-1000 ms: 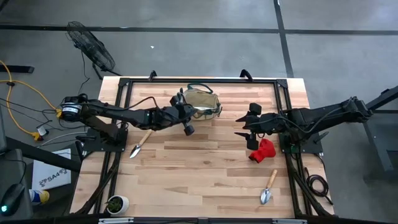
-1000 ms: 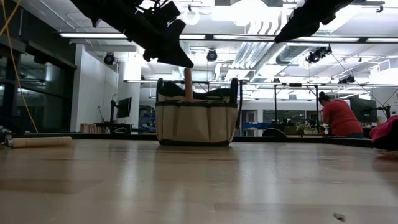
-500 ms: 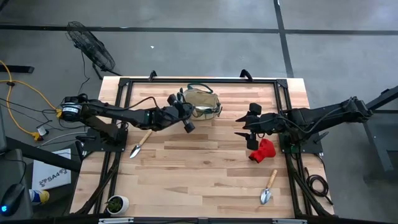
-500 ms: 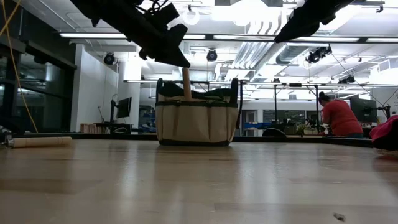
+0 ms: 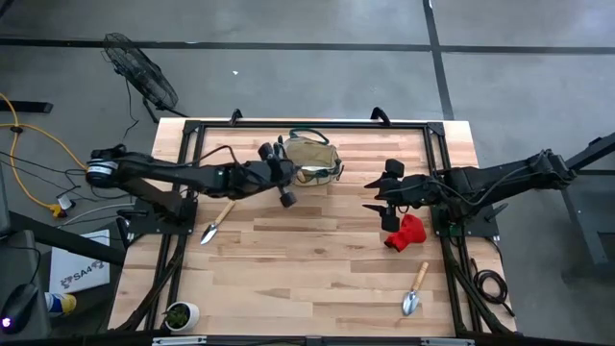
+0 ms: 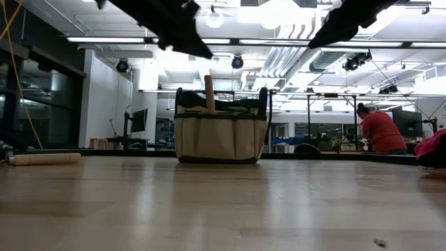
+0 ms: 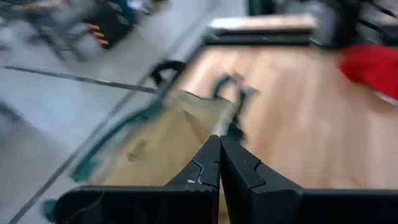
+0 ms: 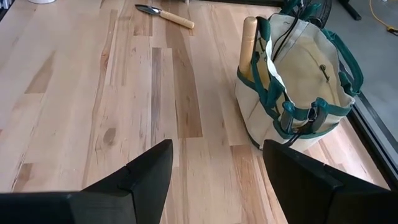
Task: Pick & Place Garden tools in Gardening bag
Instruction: Put the hand rake into the gardening bag
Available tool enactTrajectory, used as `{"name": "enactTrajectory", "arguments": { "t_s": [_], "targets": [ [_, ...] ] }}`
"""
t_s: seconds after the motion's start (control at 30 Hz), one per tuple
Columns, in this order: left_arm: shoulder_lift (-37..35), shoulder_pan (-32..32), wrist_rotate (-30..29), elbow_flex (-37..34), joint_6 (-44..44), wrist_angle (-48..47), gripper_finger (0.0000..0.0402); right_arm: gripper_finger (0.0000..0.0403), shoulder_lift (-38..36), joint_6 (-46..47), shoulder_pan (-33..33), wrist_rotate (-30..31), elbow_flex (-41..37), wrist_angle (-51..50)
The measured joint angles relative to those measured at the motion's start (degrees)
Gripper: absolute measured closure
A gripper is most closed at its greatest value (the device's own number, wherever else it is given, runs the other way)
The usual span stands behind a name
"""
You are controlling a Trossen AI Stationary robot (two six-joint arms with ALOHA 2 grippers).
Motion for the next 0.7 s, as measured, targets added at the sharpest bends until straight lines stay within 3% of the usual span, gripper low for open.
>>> {"name": "enactTrajectory", "arguments": {
  "t_s": [0.2,0.37,0.53,0.7],
  "targets": [
    [-2.7,-2.7,5.3,0.2,-0.8,-10.5,0.0401,0.0160,0.0,0.0,0.0,0.0,0.0,0.3],
    [0.3,-2.6,8.3,0.2,-0.7,-10.1,0.0401,0.0160,0.0,0.0,0.0,0.0,0.0,1.3],
    [4.0,-1.6,5.1,0.1,0.4,-7.5,0.0401,0.0160,0.0,0.0,0.0,0.0,0.0,1.4],
    [5.0,-0.2,-2.1,0.1,-1.6,-7.0,0.0401,0.0160,0.0,-0.1,0.0,0.0,0.0,1.3]
  ]
}}
